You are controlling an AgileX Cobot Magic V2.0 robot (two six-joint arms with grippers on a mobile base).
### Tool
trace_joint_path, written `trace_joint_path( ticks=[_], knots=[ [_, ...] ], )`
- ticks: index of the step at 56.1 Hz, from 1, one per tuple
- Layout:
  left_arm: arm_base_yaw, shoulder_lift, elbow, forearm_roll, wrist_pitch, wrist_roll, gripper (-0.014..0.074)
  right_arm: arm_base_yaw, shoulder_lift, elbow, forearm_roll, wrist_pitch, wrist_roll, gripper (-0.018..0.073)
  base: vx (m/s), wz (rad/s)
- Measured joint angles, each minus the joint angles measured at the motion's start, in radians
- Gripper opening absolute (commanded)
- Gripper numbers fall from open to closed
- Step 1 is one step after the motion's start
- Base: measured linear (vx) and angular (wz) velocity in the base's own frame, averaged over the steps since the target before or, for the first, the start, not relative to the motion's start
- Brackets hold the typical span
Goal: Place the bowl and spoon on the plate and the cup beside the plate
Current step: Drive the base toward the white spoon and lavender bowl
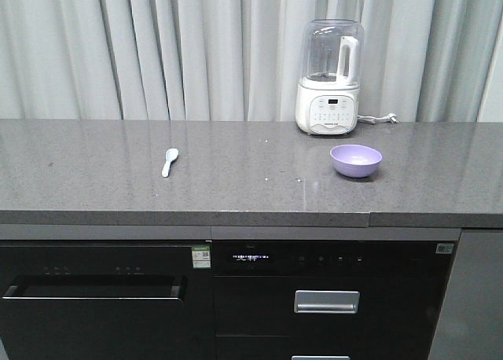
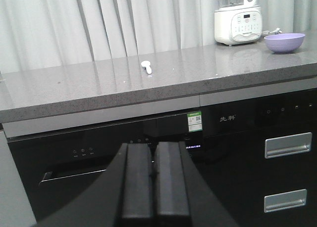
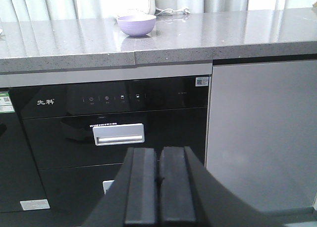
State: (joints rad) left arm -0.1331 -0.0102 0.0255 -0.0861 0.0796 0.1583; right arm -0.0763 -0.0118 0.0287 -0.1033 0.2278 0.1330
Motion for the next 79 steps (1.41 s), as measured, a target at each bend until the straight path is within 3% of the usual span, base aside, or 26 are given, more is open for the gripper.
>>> trace_joint_path(
  ticks=[79],
  knots=[
    [0.000,0.000,0.000,0.000,0.000,0.000,-0.0003,0.010,0.000,0.000,0.000,0.000,0.000,-0.0008,0.08,-0.07]
  ],
)
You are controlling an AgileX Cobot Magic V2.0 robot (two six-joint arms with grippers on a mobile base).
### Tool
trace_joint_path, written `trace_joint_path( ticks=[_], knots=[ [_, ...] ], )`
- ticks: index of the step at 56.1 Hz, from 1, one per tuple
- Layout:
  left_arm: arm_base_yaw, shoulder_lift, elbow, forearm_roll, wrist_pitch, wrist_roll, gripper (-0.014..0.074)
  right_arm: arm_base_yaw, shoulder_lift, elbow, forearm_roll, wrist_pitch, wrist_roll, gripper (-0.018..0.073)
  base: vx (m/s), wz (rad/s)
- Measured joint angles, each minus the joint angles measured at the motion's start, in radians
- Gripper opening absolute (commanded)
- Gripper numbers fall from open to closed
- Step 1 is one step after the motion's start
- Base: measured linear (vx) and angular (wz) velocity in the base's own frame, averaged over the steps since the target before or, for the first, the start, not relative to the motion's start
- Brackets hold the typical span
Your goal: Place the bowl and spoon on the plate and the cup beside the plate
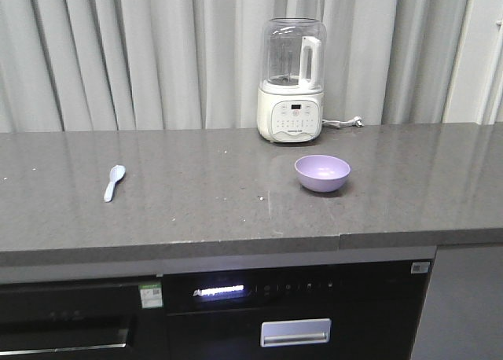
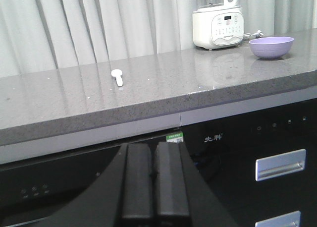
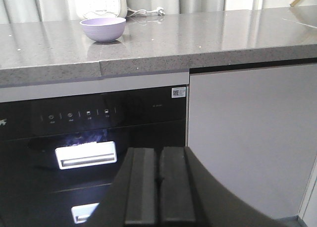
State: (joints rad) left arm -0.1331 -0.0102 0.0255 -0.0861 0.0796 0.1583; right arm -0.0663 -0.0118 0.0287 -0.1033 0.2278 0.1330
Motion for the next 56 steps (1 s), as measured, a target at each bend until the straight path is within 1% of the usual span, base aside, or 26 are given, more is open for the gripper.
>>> trace_joint_path(
  ticks=[26,56],
  knots=[
    [0.000,0.000,0.000,0.000,0.000,0.000,-0.0003,0.000,0.000,0.000,0.000,0.000,0.000,-0.0008,0.38,-0.07],
    [0.000,0.000,0.000,0.000,0.000,0.000,-0.0003,0.000,0.000,0.000,0.000,0.000,0.000,-0.0008,0.43,0.17]
  ],
)
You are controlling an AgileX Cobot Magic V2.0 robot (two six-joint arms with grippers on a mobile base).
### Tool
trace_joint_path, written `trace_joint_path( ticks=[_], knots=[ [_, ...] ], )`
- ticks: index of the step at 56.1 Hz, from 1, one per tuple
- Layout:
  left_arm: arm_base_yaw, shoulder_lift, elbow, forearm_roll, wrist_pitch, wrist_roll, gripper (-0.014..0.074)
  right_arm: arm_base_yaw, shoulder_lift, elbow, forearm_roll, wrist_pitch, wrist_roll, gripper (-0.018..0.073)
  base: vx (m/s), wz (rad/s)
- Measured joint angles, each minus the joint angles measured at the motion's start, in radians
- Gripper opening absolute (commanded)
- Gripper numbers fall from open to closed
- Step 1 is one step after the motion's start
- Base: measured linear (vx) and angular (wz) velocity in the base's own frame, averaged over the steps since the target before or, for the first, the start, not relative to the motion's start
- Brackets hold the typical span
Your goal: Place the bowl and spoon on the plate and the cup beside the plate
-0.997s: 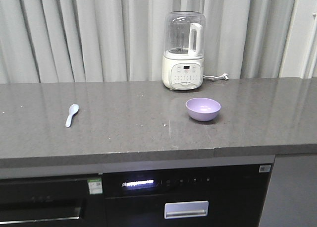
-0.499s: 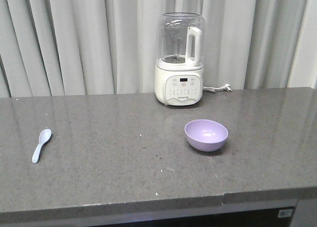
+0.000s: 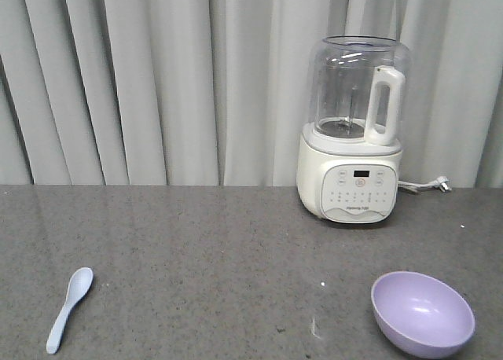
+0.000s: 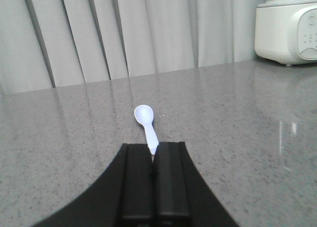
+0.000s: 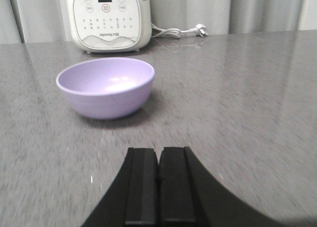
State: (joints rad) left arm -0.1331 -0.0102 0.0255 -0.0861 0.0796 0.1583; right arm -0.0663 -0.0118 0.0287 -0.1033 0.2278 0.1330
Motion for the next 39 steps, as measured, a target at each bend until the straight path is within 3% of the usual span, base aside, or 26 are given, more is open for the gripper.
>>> trace_joint_path(
  ticks=[39],
  knots=[
    [0.000,0.000,0.000,0.000,0.000,0.000,-0.0003,0.000,0.000,0.000,0.000,0.000,0.000,-0.0008,0.14,0.01]
  ],
)
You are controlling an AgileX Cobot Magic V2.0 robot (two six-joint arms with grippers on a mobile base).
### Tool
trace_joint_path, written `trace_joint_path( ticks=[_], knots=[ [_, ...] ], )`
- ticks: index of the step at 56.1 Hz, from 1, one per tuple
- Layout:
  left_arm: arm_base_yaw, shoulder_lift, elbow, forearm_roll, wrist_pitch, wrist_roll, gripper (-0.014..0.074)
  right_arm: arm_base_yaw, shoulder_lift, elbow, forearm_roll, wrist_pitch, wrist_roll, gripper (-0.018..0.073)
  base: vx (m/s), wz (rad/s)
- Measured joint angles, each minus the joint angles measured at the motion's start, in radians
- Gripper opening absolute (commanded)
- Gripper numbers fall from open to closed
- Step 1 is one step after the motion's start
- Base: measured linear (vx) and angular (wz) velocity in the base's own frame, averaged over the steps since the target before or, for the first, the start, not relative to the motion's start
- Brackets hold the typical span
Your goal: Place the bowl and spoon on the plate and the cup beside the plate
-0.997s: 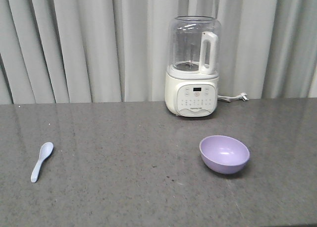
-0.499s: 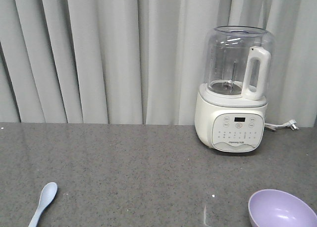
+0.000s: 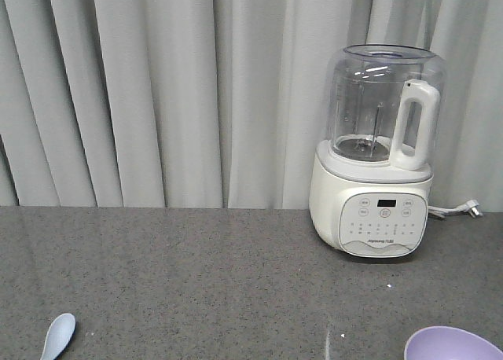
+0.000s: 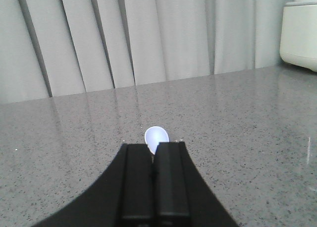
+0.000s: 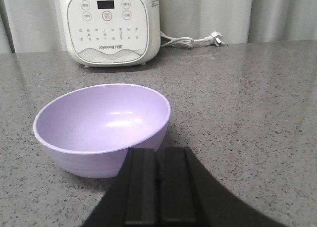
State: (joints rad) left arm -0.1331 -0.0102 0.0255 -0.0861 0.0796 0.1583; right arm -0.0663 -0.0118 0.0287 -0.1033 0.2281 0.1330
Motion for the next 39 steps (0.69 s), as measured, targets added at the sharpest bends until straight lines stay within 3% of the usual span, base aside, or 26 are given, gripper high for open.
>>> trace_joint_path(
  ticks=[21,29,34,39],
  knots=[
    [0.000,0.000,0.000,0.000,-0.017,0.000,-0.0003,0.000,0.000,0.001,0.000,-0.031,0.000,-0.0008,0.00,0.00],
    [0.000,0.000,-0.008,-0.049,-0.210,-0.083,-0.0003,0.000,0.000,0.001,-0.018,-0.252,0.000,-0.0008,0.00,0.00],
    [0.000,0.000,-0.102,-0.087,-0.253,-0.177,-0.0003,0.000,0.000,-0.065,-0.022,-0.282,0.000,-0.0008,0.00,0.00],
    [0.000,0.025,-0.260,-0.043,-0.204,-0.158,-0.0003,0.000,0.028,-0.223,-0.029,-0.278,-0.004,-0.0008,0.00,0.00]
  ],
)
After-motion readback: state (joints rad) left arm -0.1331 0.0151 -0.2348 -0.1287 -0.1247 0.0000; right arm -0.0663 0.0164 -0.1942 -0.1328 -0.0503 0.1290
